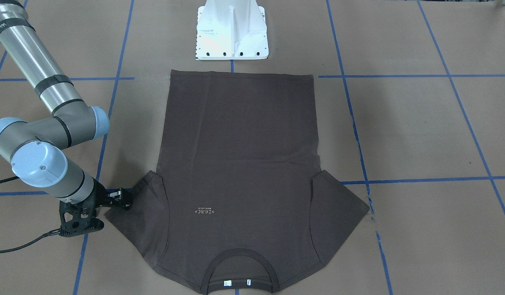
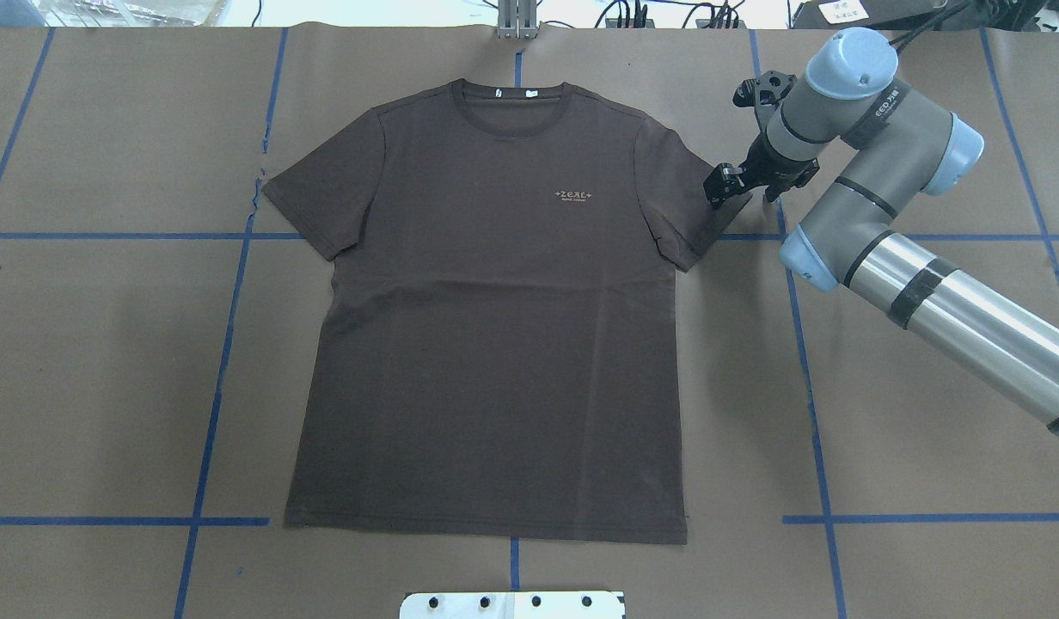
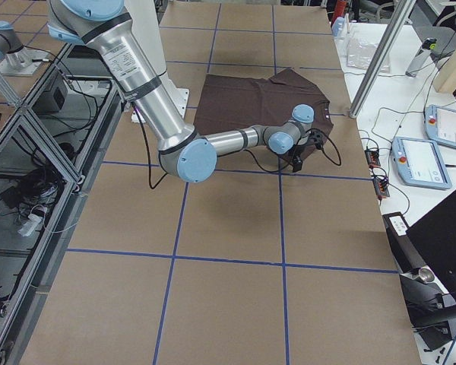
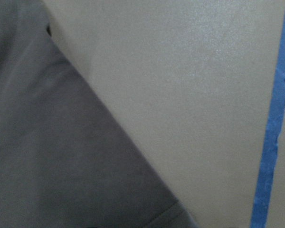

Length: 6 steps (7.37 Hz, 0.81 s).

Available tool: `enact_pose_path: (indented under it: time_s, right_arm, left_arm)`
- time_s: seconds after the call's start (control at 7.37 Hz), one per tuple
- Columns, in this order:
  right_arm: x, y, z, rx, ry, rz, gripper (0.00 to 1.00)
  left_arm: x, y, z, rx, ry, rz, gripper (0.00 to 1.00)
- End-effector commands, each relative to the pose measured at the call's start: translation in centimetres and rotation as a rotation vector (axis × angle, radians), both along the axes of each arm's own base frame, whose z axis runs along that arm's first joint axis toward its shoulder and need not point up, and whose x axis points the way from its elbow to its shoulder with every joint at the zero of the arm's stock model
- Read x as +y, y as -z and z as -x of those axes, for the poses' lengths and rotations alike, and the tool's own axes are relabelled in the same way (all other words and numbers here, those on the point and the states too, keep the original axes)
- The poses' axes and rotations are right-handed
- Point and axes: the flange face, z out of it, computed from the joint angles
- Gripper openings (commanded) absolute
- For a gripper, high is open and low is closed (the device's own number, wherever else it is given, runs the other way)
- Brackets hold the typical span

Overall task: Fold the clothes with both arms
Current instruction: 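Grasp the edge of the sleeve nearest the right gripper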

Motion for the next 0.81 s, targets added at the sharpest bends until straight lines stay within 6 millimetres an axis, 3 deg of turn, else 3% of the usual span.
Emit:
enact_pose_path:
  time_s: [0.0, 0.27, 0.68]
  right_arm:
    - [0.0, -0.1, 0.0, 0.001, -0.006, 0.007, 0.73]
    - [-0.1, 0.0, -0.1, 0.001, -0.008, 0.007, 0.31]
    - [-0.9, 1.7, -0.1, -0.013, -0.014, -0.010, 0.04]
  left_arm:
    - [0.0, 0.2, 0.0, 0.000, 0.000, -0.003, 1.00]
    - [-0.1, 0.3, 0.0, 0.000, 0.000, -0.003, 1.00]
    - [-0.6, 0.7, 0.0, -0.002, 0.002, -0.005, 1.00]
